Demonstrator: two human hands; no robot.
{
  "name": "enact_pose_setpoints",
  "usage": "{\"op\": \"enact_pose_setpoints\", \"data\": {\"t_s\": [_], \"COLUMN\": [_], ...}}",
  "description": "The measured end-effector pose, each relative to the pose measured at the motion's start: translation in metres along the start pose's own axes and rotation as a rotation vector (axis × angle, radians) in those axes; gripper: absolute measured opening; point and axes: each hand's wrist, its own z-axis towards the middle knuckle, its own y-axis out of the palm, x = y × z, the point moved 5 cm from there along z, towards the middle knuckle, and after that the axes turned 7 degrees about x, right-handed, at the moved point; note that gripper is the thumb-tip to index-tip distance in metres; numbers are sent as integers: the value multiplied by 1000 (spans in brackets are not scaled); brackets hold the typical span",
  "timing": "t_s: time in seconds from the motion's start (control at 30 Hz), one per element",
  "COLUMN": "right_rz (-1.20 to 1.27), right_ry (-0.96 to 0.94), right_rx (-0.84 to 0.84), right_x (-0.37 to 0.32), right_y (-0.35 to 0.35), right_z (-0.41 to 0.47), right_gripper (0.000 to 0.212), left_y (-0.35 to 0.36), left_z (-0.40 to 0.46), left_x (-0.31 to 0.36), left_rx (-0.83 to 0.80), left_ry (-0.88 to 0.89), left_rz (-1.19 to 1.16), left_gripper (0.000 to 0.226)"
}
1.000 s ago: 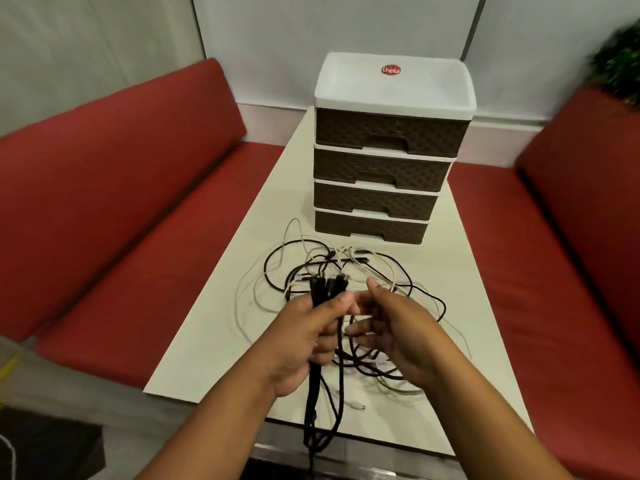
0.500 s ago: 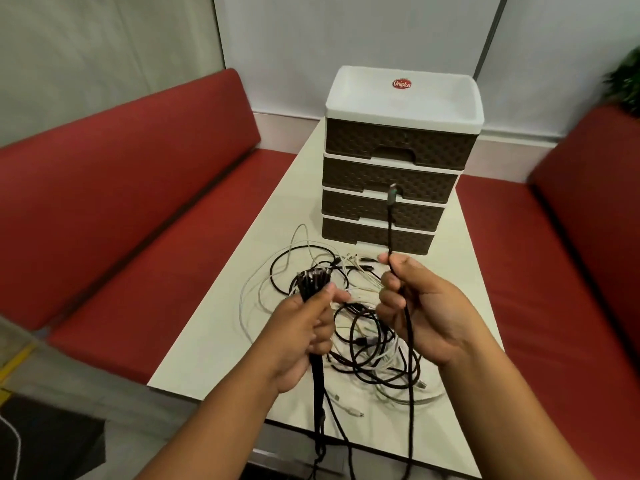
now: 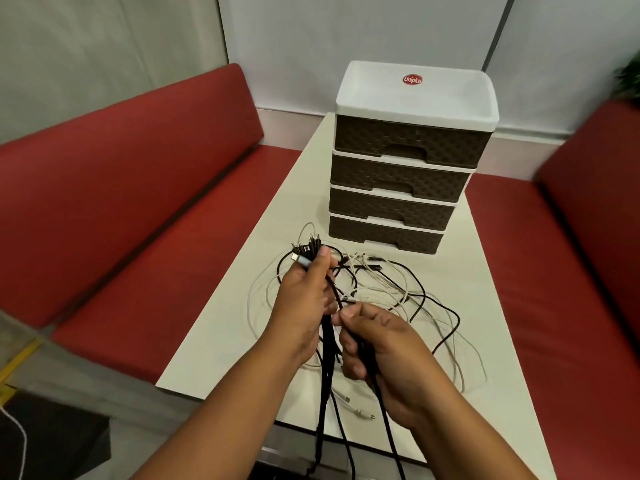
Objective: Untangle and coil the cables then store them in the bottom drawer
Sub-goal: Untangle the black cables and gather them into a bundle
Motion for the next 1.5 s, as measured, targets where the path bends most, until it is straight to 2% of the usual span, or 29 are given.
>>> {"op": "enact_pose_setpoints", "data": {"t_s": [0.1,0.2,0.4,0.5,0.6,0.67,0.73,0.8,0.87,0.97,1.03,1.07,1.13,1.2,1.27,1.3,1.43,1.5], "right_rz": [13,5,-65,-329,-837,-937,-851,-638,-471,-594,-724,-724,-593,-543,-741,-860,-1302,-1439], "right_ry": [5,7,-27,-139,-447,-584,-511,-333,-211,-209,-221,-237,-254,-265,-238,-201,-94,-95], "right_rx": [-11,-17,3,119,335,355,218,49,-18,-34,-60,-42,131,384,585,612,481,447], "right_x": [4,8,18,20,12,10,17,30,47,73,84,86,80,75,69,69,87,101], "right_y": [7,13,27,24,18,23,34,47,56,55,50,45,28,0,-24,-31,-17,-5], "right_z": [2,5,11,15,14,13,18,20,20,18,11,9,6,9,14,17,29,38], "right_gripper": [14,15,20,31,40,37,41,40,33,28,42,52,62,52,33,27,27,27], "left_y": [-3,-4,-4,-7,-11,-11,-8,-7,-9,-19,-27,-31,-38,-45,-52,-55,-69,-75], "left_z": [6,7,9,15,23,24,24,26,32,43,48,50,50,47,45,43,34,28], "left_x": [-1,-2,6,14,26,32,36,42,51,62,63,62,60,58,59,59,63,63], "left_rx": [32,-6,-136,-196,-261,-306,-349,-386,-423,-443,-442,-441,-438,-428,-416,-407,-373,-354], "left_ry": [8,-26,-123,-158,-188,-194,-206,-222,-235,-245,-263,-271,-278,-281,-278,-278,-257,-248], "left_rz": [62,95,-47,-131,-171,-142,-143,-168,-202,-241,-245,-245,-238,-226,-218,-212,-193,-197], "left_gripper": [38,43,43,39,37,36,36,36,37,37,38,39,40,40,40,40,39,39]}}
